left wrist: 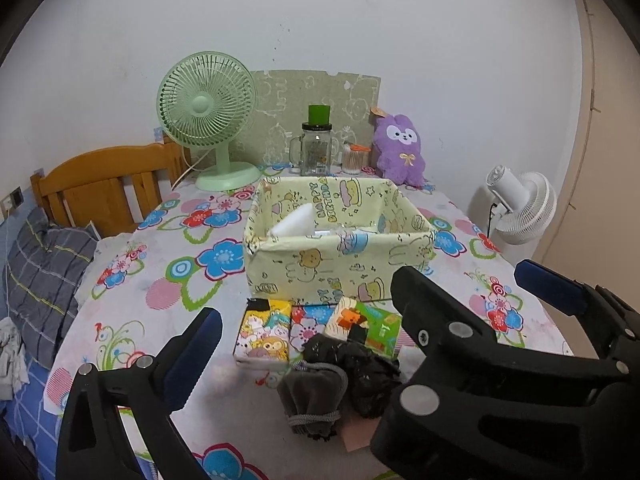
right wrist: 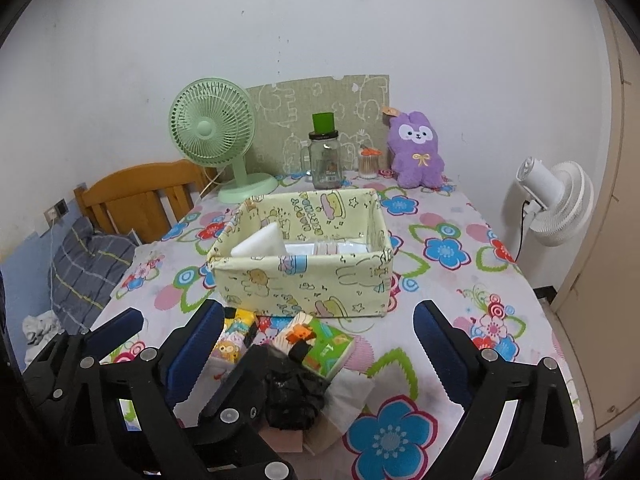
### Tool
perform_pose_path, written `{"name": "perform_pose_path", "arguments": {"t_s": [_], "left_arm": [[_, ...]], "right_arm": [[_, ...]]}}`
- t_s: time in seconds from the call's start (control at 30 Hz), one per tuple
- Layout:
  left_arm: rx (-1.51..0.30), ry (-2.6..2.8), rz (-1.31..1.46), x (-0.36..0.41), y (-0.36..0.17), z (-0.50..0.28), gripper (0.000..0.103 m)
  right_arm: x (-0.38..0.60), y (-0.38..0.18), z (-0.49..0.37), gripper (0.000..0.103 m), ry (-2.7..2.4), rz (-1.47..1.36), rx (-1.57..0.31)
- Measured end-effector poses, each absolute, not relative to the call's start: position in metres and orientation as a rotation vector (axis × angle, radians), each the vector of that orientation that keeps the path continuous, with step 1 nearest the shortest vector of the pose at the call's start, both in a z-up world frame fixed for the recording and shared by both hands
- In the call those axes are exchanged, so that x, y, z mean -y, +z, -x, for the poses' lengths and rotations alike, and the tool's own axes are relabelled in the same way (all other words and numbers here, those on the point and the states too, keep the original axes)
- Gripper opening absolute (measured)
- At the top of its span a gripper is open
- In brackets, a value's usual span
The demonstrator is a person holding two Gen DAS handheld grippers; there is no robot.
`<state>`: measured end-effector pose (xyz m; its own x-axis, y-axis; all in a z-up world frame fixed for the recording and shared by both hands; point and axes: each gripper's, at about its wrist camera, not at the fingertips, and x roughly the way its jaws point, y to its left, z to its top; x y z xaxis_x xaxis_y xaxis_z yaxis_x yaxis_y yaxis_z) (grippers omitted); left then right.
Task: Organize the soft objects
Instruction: 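Move left gripper to the grey knit pouch while right gripper reaches the black plastic bag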
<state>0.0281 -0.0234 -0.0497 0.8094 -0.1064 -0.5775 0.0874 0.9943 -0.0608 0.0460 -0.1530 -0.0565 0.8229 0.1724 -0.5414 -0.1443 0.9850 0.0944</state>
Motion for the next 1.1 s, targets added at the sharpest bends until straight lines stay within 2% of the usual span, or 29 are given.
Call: {"name": "perform_pose_path", "arguments": {"t_s": [1.1], "left_arm": [[-0.668, -0.124, 0.011, 0.023, -0.116, -0.019, 0.103]], "right_arm": [[0.149, -0.125, -0.036, 0.1, 0.167, -0.031, -0.603]]}}
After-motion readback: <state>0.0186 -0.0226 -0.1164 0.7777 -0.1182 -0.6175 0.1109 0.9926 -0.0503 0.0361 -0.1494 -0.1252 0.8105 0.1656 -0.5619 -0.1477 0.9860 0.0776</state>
